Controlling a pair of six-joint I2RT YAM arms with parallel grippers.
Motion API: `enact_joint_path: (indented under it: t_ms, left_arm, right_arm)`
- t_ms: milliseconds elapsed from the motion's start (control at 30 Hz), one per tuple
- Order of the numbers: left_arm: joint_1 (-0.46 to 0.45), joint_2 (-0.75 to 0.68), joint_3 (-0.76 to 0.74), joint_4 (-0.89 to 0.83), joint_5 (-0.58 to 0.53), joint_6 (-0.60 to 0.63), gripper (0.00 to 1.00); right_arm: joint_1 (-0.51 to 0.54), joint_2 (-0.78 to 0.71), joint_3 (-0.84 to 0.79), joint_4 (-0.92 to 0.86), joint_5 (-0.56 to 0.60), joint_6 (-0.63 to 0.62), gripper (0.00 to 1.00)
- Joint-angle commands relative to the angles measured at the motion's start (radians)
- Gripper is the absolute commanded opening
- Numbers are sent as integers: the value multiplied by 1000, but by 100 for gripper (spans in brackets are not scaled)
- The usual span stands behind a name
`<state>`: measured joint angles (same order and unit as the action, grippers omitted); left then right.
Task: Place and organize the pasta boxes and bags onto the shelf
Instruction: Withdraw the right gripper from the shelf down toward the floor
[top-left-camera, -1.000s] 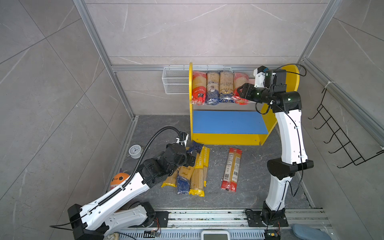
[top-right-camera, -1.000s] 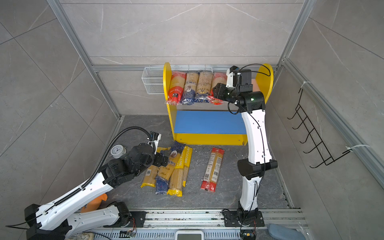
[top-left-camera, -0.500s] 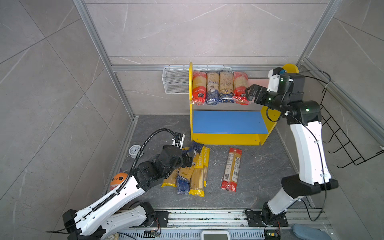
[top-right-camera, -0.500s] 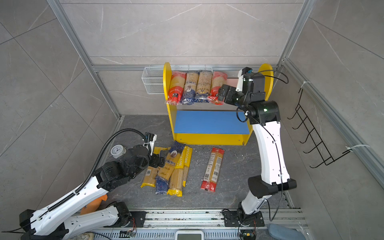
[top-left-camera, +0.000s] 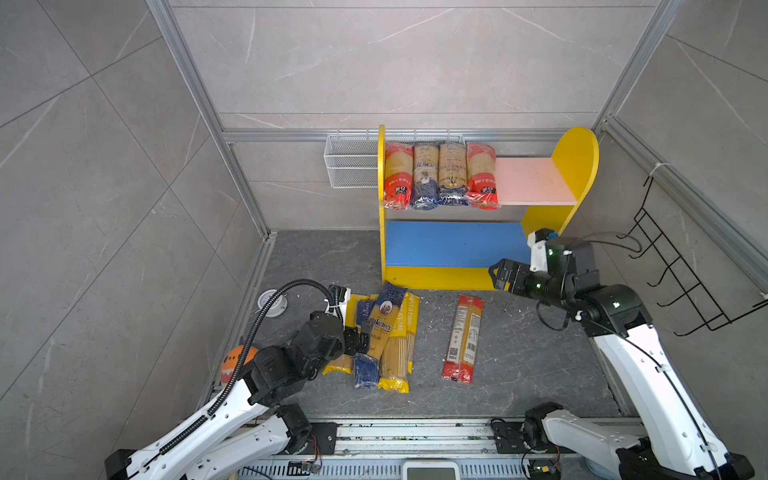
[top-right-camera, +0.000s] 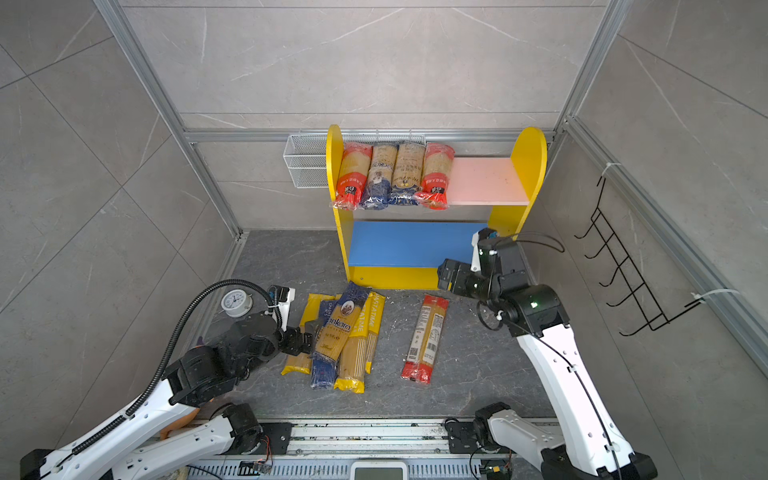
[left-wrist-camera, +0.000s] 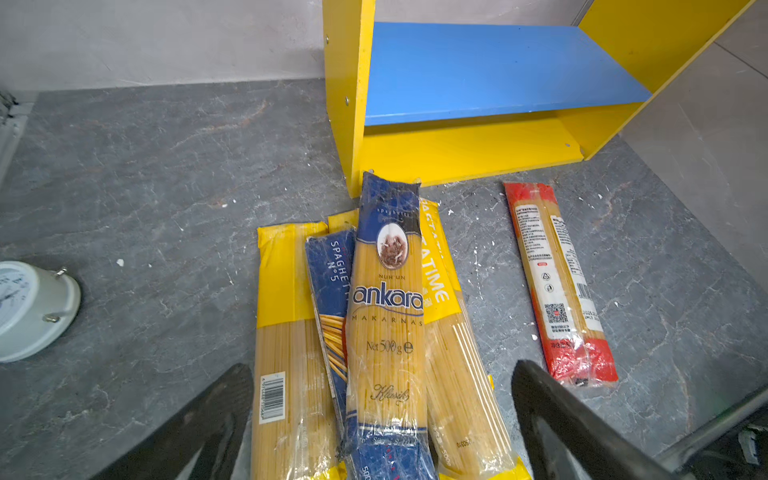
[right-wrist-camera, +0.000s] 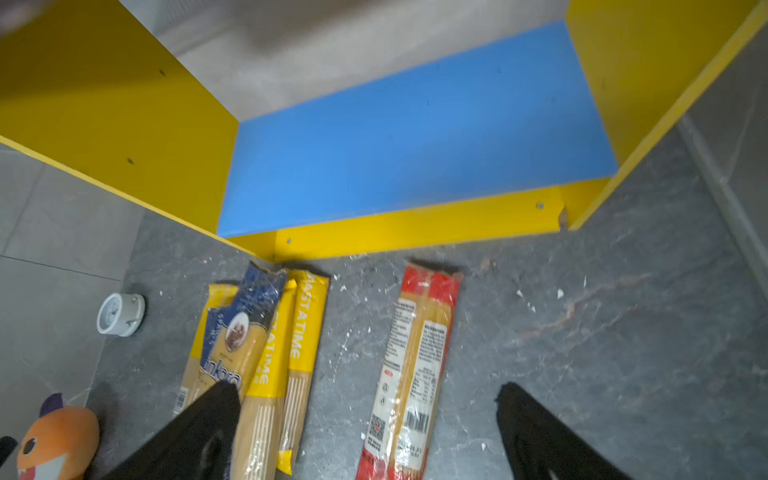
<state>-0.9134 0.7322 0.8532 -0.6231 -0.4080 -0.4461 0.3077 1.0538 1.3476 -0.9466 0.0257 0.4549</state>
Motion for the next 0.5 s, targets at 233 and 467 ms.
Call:
enact_joint_path:
  t_ms: [233,467]
  left_arm:
    - [7,30,-108,169,130,-43,100]
    - [4,156,-175,382,262,-85,100]
  right_arm:
    - [133,-186,-509,145,-49,217,100]
    - [267,-121,-702,261,30,301,100]
